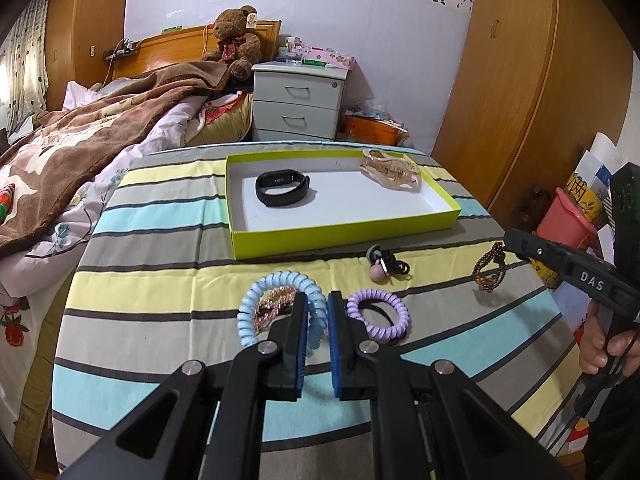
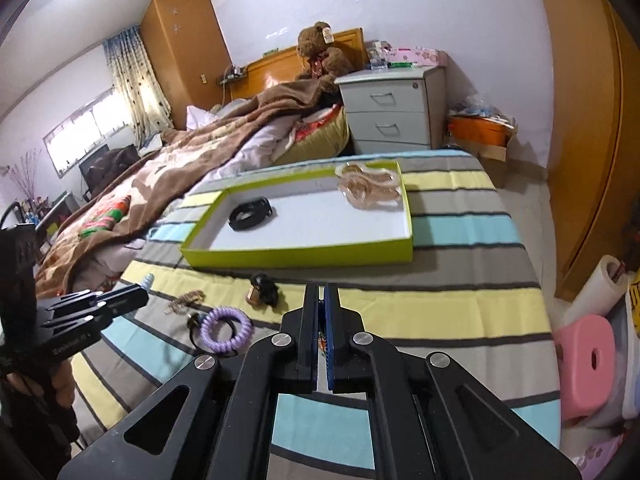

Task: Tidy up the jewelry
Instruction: 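Carry the blue hair tie and beaded bracelet over the green tray, then open both grippers to drop the hair tie and bracelet into the tray, then lower the right gripper onto the purple coiled hair tie and grasp it, then grasp the black teal-bead hair tie with the left gripper while the right gripper holds the purple hair tie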

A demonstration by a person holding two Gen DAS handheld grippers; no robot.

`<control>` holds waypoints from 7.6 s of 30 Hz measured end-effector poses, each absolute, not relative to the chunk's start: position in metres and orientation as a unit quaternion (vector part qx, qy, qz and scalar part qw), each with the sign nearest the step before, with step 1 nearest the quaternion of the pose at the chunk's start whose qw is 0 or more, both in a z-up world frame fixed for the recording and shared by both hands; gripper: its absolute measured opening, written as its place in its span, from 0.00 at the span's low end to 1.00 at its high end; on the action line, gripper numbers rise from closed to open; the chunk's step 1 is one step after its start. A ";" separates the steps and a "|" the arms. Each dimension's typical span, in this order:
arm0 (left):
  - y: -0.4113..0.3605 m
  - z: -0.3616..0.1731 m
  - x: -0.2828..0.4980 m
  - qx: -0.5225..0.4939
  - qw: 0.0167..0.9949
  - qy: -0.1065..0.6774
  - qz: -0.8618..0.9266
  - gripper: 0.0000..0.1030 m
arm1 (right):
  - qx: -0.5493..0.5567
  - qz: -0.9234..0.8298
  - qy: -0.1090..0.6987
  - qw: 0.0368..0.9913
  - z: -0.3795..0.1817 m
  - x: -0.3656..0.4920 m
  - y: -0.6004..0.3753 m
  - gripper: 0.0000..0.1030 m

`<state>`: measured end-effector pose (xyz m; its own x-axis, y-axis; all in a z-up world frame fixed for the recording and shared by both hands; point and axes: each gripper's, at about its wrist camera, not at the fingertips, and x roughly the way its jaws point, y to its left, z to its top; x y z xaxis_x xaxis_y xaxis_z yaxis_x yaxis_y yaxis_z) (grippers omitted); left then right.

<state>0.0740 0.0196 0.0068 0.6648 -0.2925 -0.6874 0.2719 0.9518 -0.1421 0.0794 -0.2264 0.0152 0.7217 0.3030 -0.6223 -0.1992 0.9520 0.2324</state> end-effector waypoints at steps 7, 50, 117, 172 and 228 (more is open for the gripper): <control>0.019 0.019 0.082 -0.015 0.915 0.371 -0.155 0.10 | 0.073 0.140 0.338 0.928 0.029 0.084 -0.221 0.02; -0.022 -0.024 0.224 0.028 0.888 0.433 -0.152 0.10 | 0.024 0.097 0.392 0.915 -0.010 0.227 -0.223 0.02; -0.008 0.027 0.133 -0.007 0.916 0.378 -0.132 0.60 | -0.005 0.074 0.340 0.937 0.020 0.142 -0.199 0.36; 0.081 -0.024 0.060 -0.102 0.908 0.400 -0.076 0.65 | -0.153 0.245 0.426 0.857 -0.049 0.093 -0.077 0.09; -0.026 -0.044 0.102 0.022 0.888 0.443 -0.122 0.37 | -0.040 0.175 0.371 0.911 -0.015 0.078 -0.178 0.09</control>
